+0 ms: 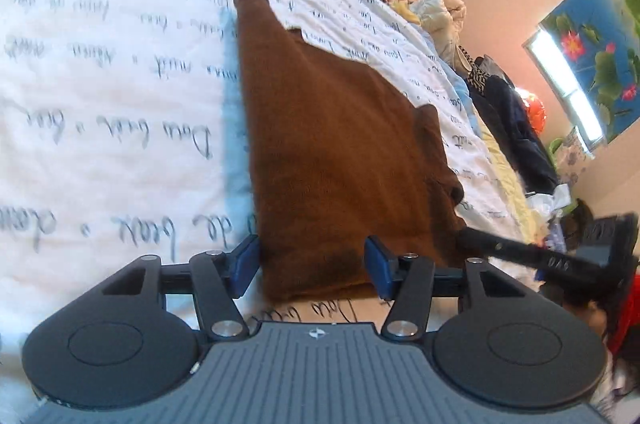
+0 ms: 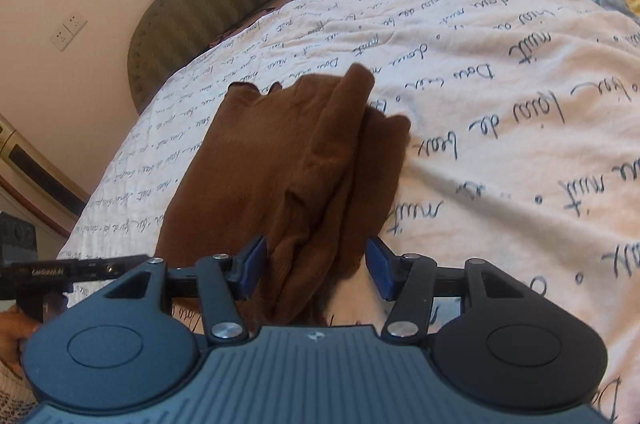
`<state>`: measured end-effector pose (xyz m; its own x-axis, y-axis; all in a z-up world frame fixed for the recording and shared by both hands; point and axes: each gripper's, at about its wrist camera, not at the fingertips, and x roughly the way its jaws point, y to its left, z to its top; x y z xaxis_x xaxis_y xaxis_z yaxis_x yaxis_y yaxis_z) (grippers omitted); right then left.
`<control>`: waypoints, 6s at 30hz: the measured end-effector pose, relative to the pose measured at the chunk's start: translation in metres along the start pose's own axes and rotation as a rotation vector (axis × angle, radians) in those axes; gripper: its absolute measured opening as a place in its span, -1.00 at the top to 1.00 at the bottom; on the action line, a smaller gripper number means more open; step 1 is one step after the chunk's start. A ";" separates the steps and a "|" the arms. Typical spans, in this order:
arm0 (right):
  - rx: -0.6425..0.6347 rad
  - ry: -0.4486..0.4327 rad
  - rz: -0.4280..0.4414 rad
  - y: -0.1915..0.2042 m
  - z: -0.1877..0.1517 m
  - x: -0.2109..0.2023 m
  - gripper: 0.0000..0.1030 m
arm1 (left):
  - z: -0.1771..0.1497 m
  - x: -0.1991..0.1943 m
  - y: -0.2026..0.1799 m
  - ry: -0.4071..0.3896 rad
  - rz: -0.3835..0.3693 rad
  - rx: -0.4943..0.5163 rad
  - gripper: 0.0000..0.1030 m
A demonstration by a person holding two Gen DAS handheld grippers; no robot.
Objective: Fold small clothes
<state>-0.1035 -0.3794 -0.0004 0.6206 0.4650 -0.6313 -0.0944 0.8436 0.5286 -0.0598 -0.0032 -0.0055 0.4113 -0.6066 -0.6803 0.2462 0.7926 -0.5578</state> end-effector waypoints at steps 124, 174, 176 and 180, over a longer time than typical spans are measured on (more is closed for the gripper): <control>-0.170 0.012 -0.026 0.104 0.032 0.136 -0.44 | 0.061 -0.029 0.054 -0.105 0.304 0.143 -0.05; -0.389 -0.126 -0.230 0.111 -0.050 0.043 -0.82 | -0.043 -0.074 0.030 -0.245 0.466 0.162 -1.00; -0.368 -0.122 -0.226 0.117 -0.059 0.039 -0.82 | -0.049 -0.081 0.028 -0.240 0.432 0.157 -1.00; -0.375 -0.109 -0.234 0.129 -0.082 0.040 -0.82 | -0.063 -0.081 0.027 -0.198 0.449 0.175 -1.00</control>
<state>-0.1546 -0.2296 -0.0039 0.7351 0.2366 -0.6353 -0.2048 0.9708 0.1245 -0.1414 0.0633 0.0045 0.6643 -0.1948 -0.7216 0.1433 0.9807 -0.1327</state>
